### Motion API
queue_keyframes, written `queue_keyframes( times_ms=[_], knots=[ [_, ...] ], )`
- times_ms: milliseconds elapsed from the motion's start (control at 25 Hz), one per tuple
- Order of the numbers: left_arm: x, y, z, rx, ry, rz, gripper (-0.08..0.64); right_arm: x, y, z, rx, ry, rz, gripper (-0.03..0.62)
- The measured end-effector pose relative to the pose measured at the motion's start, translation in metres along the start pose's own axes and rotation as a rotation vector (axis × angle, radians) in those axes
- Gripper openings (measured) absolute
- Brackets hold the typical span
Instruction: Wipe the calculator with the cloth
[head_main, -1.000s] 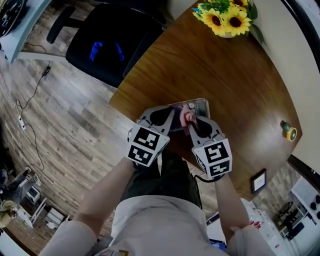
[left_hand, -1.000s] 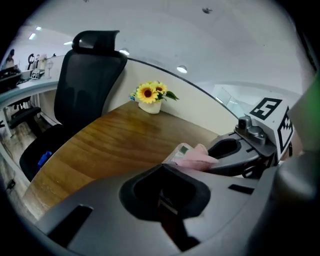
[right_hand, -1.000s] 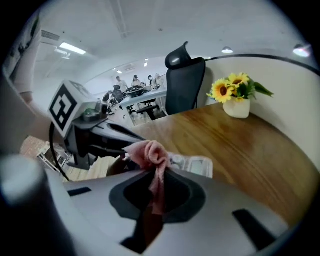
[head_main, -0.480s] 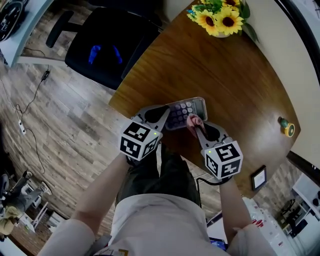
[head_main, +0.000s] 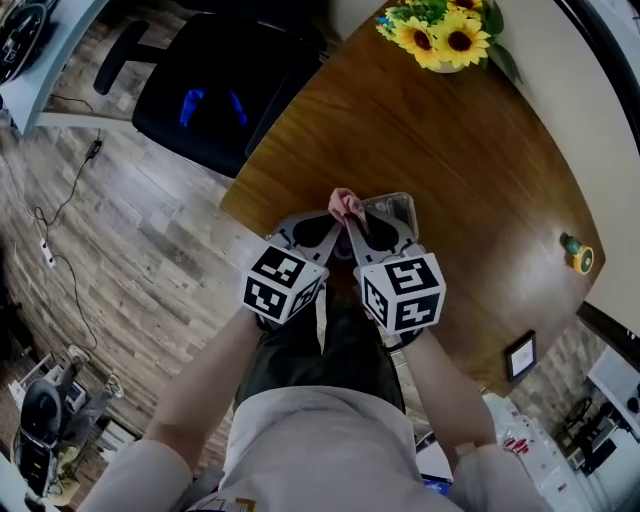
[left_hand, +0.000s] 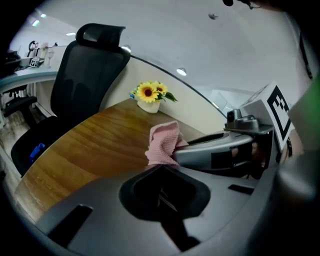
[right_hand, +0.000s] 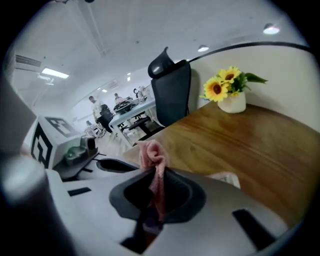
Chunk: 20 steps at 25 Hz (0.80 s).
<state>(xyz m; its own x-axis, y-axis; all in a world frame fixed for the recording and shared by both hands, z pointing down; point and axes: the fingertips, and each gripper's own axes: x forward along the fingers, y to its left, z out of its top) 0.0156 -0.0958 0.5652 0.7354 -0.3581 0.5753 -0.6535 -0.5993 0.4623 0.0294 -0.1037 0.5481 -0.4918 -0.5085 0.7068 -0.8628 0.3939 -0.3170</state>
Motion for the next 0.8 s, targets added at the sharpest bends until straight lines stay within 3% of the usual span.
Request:
queue_keyframes(
  times_ms=[200,440,560,720,800],
  knots=[
    [0.0,0.0,-0.001,0.027,-0.017,0.009,0.002,-0.006,-0.004,-0.027,0.065,0.025,-0.005,0.037],
    [-0.001,0.01,0.003,-0.051,-0.051,0.014,0.002,-0.026,0.01,-0.057,-0.006,0.072,0.048,0.037],
    [-0.001,0.009,0.003,-0.012,-0.046,0.007,0.002,-0.036,0.006,-0.073,0.008,0.115,0.069,0.037],
    [0.001,0.01,0.003,-0.028,-0.032,0.0,0.002,-0.054,-0.013,-0.097,-0.008,0.196,0.032,0.037],
    [-0.001,0.008,0.003,-0.019,-0.02,0.007,0.002,-0.064,-0.022,-0.093,0.01,0.189,0.021,0.038]
  ],
)
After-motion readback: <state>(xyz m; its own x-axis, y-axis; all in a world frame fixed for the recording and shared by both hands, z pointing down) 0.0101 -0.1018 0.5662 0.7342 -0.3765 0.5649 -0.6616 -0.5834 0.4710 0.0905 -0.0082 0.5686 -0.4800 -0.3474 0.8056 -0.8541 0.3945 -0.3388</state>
